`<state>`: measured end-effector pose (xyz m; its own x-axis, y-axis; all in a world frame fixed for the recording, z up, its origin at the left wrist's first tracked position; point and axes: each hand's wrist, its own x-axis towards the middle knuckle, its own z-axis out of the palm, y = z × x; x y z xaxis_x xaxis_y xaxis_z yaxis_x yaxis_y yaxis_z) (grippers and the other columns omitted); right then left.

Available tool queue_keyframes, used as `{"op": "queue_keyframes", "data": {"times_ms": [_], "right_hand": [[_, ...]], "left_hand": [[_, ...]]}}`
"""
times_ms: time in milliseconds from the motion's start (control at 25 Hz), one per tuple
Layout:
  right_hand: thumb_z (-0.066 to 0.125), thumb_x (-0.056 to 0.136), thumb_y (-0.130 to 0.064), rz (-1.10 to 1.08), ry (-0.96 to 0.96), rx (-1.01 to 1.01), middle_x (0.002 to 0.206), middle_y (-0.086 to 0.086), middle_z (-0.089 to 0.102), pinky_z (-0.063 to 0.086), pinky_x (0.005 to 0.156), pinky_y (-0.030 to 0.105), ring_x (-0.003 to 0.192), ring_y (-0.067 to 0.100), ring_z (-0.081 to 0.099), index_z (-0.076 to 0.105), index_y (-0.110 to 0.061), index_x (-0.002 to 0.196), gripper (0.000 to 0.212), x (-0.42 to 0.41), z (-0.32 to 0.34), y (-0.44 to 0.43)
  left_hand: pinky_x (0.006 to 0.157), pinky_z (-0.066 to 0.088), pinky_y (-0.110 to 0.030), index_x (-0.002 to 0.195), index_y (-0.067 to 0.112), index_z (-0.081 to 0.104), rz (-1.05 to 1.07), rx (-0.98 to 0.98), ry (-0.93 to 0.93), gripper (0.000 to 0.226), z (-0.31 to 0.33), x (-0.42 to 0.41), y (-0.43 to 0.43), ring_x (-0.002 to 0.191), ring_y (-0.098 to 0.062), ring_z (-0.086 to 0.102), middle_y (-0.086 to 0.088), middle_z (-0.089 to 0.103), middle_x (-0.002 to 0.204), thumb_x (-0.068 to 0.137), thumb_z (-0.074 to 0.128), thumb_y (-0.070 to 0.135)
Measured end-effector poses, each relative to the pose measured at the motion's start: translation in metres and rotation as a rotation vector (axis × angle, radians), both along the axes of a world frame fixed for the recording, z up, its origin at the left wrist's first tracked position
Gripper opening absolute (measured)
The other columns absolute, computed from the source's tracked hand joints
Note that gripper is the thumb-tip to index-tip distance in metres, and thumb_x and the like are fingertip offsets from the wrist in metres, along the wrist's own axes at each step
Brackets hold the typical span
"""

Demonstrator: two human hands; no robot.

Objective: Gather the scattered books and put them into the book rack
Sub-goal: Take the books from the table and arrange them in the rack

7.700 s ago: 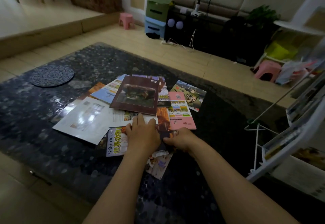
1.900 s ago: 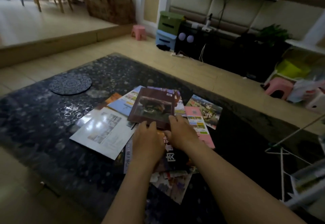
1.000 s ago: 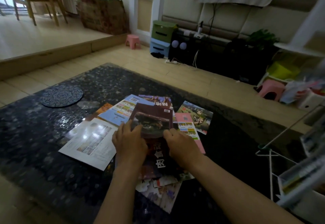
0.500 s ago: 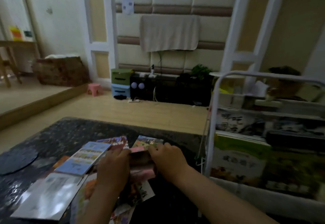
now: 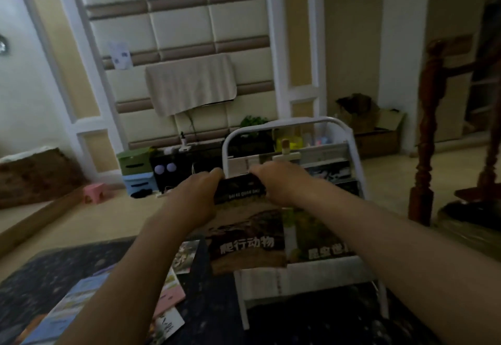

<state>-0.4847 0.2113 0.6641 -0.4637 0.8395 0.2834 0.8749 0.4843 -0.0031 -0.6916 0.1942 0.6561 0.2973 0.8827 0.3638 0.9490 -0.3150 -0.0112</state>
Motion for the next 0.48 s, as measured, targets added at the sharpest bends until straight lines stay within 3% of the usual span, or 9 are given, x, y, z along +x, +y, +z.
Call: {"op": "queue_keyframes", "data": {"times_ms": [160, 320, 480], "right_hand": [[0.058, 0.093, -0.016, -0.141, -0.040, 0.070, 0.119, 0.008, 0.060, 0.048, 0.072, 0.039, 0.105, 0.031, 0.061, 0.049, -0.022, 0.121, 0.030, 0.086, 0.022, -0.007], [0.054, 0.094, -0.008, -0.288, -0.066, 0.134, 0.124, 0.009, 0.056, 0.041, 0.068, 0.039, 0.107, 0.033, 0.060, 0.047, -0.017, 0.123, 0.031, 0.147, 0.012, -0.015], [0.052, 0.095, -0.005, -0.332, -0.131, 0.248, 0.117, 0.011, 0.058, 0.040, 0.067, 0.042, 0.106, 0.036, 0.060, 0.050, -0.013, 0.120, 0.027, 0.173, -0.019, -0.005]], "left_hand": [[0.080, 0.048, -0.034, 0.119, 0.021, 0.042, -0.193, 0.001, 0.086, 0.043, 0.013, 0.082, 0.022, 0.106, -0.027, 0.055, -0.006, 0.054, 0.119, 0.087, 0.068, 0.017], [0.086, 0.049, -0.037, 0.140, 0.014, 0.037, -0.301, 0.063, 0.041, 0.062, 0.002, 0.139, 0.035, 0.114, -0.030, 0.054, -0.008, 0.055, 0.129, 0.087, 0.069, 0.019], [0.083, 0.053, -0.046, 0.121, 0.013, 0.050, -0.420, 0.119, -0.001, 0.041, -0.018, 0.160, 0.046, 0.107, -0.032, 0.059, -0.011, 0.058, 0.122, 0.085, 0.068, 0.008]]}}
